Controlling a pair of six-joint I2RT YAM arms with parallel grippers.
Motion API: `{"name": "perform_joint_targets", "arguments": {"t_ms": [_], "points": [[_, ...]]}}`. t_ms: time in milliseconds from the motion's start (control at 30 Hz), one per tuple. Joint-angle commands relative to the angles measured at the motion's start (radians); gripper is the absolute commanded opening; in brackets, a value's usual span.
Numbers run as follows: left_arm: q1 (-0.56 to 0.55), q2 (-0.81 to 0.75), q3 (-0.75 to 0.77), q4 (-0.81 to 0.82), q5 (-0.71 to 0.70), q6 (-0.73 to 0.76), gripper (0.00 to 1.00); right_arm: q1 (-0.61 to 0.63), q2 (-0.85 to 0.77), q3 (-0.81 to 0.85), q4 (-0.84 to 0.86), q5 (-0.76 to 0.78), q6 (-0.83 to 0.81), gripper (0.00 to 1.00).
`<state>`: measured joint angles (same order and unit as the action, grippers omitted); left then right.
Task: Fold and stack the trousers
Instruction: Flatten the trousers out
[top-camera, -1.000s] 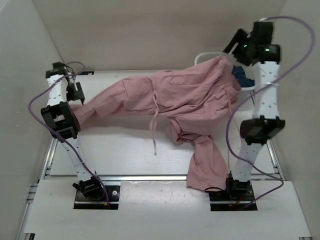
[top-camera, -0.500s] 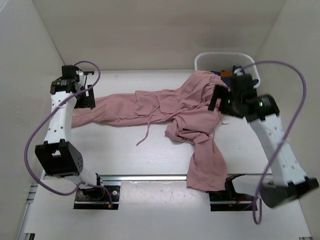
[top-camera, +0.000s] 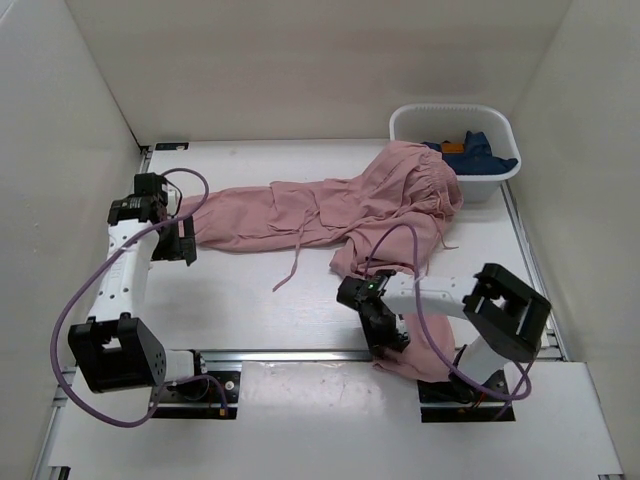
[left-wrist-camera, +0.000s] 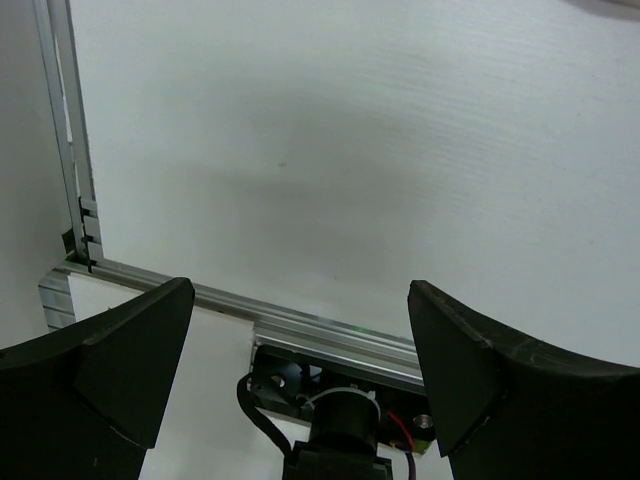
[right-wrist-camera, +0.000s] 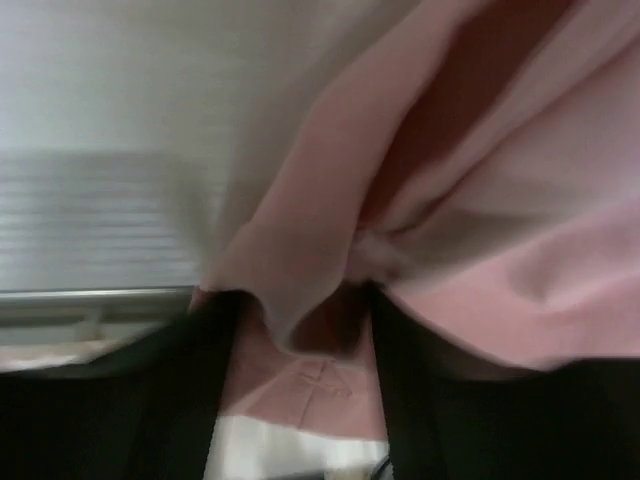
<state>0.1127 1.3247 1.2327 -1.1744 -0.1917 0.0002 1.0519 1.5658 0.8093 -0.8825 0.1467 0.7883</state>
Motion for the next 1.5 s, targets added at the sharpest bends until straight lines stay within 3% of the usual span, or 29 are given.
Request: {"name": "perform_joint_targets", "arguments": {"t_ms": [0,33,67,100,167,267,300,400,433,467,500,567,600,667,700,767,800,833,867,900,967,1067,1100,1233,1300,1467], "points": [[-0.004,-0.062,-0.031,0.005,0.0,0.0,1.0,0.003,0.063,0.033,0.103,-0.016,0.016,0.47],[-0.004,-0.077,-0.032,-0.004,0.0,0.0,1.0,0.003,0.095,0.059,0.103,-0.03,-0.035,0.34],[-0.004,-0.078,-0.044,-0.004,0.0,0.0,1.0,0.003,0.109,0.138,0.103,-0.03,-0.059,0.03],[-0.004,-0.091,-0.056,-0.004,0.0,0.0,1.0,0.013,0.125,0.19,0.07,-0.009,-0.085,0.0],[0.005,-0.105,-0.067,-0.004,0.0,0.0,1.0,0.013,0.178,0.316,0.048,-0.009,-0.18,0.0],[0.018,-0.127,-0.067,-0.014,-0.02,0.0,1.0,0.013,0.304,0.705,-0.021,-0.059,-0.301,0.0],[0.034,-0.127,-0.052,-0.024,-0.02,0.0,1.0,0.022,0.35,0.971,-0.056,-0.059,-0.332,0.0],[0.082,-0.146,0.004,-0.033,-0.061,0.0,1.0,0.022,0.595,1.412,-0.202,-0.185,-0.419,0.0],[0.096,-0.147,0.031,-0.024,-0.096,0.0,1.0,0.013,0.732,1.684,-0.248,-0.238,-0.428,0.0],[0.111,-0.147,0.045,-0.015,-0.112,0.0,1.0,-0.003,0.785,1.776,-0.248,-0.295,-0.428,0.0],[0.146,-0.159,0.057,0.005,-0.121,0.0,1.0,-0.012,0.815,1.81,-0.224,-0.352,-0.416,0.11],[0.176,-0.169,0.077,0.027,-0.143,0.0,1.0,-0.026,0.792,1.67,-0.084,-0.566,-0.425,0.46],[0.176,-0.17,0.077,0.038,-0.152,0.0,1.0,-0.026,0.768,1.639,-0.057,-0.628,-0.473,0.75],[0.176,-0.17,0.05,0.047,-0.126,0.0,1.0,-0.009,0.751,1.694,-0.087,-0.679,-0.562,0.99],[0.176,-0.17,0.039,0.047,-0.103,0.0,1.0,-0.009,0.697,1.708,-0.107,-0.608,-0.611,0.99],[0.176,-0.17,-0.008,0.036,-0.042,0.0,1.0,-0.032,0.589,1.542,-0.055,-0.456,-0.583,0.99],[0.176,-0.16,-0.03,0.036,-0.025,0.0,1.0,-0.062,0.45,1.442,-0.018,-0.406,-0.514,0.99],[0.176,-0.16,-0.051,0.036,-0.006,0.0,1.0,-0.148,0.375,1.332,0.025,-0.324,-0.467,0.99],[0.176,-0.16,-0.099,0.036,0.047,0.0,1.0,-0.199,0.302,1.115,0.092,-0.271,-0.415,0.99],[0.156,-0.15,-0.126,0.051,0.073,0.0,1.0,-0.257,0.166,1.019,0.109,-0.227,-0.37,0.99],[0.088,-0.15,-0.224,0.09,0.132,0.0,1.0,-0.442,0.049,0.783,0.12,-0.136,-0.266,0.99],[-0.038,-0.128,-0.339,0.197,0.121,0.0,1.0,-0.708,-0.097,0.619,0.111,-0.084,-0.236,0.96],[-0.074,-0.119,-0.366,0.226,0.11,0.0,1.0,-0.818,-0.11,0.596,0.111,-0.1,-0.253,0.96],[-0.247,-0.094,-0.492,0.36,0.11,0.0,1.0,-0.996,-0.084,0.55,0.223,-0.127,-0.366,0.99],[-0.339,-0.094,-0.58,0.453,0.088,0.0,1.0,-1.059,-0.008,0.582,0.269,-0.14,-0.406,0.99],[-0.441,-0.039,-0.656,0.495,0.11,0.0,1.0,-1.109,0.172,0.636,0.367,-0.179,-0.437,0.99]]}}
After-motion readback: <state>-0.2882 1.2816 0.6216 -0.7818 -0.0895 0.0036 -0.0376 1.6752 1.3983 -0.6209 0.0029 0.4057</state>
